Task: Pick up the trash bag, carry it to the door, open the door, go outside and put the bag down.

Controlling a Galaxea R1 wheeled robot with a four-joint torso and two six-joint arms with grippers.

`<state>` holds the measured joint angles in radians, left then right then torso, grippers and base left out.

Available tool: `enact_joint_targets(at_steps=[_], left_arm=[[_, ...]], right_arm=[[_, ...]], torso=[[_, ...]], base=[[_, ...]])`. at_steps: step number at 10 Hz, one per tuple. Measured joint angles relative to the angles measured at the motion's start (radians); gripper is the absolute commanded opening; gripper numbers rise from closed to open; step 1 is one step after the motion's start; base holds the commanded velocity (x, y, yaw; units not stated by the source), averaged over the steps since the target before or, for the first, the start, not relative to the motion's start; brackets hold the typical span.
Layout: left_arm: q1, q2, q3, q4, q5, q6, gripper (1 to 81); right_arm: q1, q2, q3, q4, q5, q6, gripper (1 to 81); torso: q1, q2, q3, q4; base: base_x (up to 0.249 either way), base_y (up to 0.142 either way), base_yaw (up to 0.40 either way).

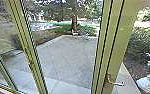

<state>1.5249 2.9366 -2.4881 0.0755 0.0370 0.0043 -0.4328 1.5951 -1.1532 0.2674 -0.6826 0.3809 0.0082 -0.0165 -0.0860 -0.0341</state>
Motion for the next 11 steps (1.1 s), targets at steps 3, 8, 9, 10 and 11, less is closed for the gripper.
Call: enact_joint_targets(at_steps=[3, 8, 9, 10, 11], left_arm=[[0.0, 0.0, 0.0, 0.0, 0.0, 0.0, 1.0], [0.0, 0.0, -0.001, 0.0, 0.0, -0.001, 1.0], [0.0, 0.0, -0.001, 0.0, 0.0, -0.001, 1.0], [0.0, -0.001, -0.001, 0.0, 0.0, -0.001, 1.0], [0.0, -0.003, -0.001, 0.0, 0.0, -0.001, 1.0]], right_arm=[[0.039, 0.059, -0.012, 0.001, -0.001, 0.085, 81.1], [0.08, 0.162, -0.101, 0.002, -0.002, 0.183, 81.1], [0.081, 0.17, -0.122, 0.001, -0.001, 0.199, 81.1], [0.081, 0.18, -0.145, 0.001, -0.002, 0.221, 81.1], [0.086, 0.194, -0.169, 0.001, -0.002, 0.237, 81.1]], torso=[[0.0, 0.0, 0.0, 0.0], [0.001, 0.0, -0.001, 0.0], [0.001, 0.0, -0.001, 0.0], [0.001, 0.0, -0.001, 0.0], [0.001, 0.0, -0.001, 0.0]], base=[[0.0, 0.0, 0.0], [0.0, 0.0, 0.0], [0.0, 0.0, 0.0], [0.0, 0.0, 0.0], [0.0, 0.0, 0.0]])
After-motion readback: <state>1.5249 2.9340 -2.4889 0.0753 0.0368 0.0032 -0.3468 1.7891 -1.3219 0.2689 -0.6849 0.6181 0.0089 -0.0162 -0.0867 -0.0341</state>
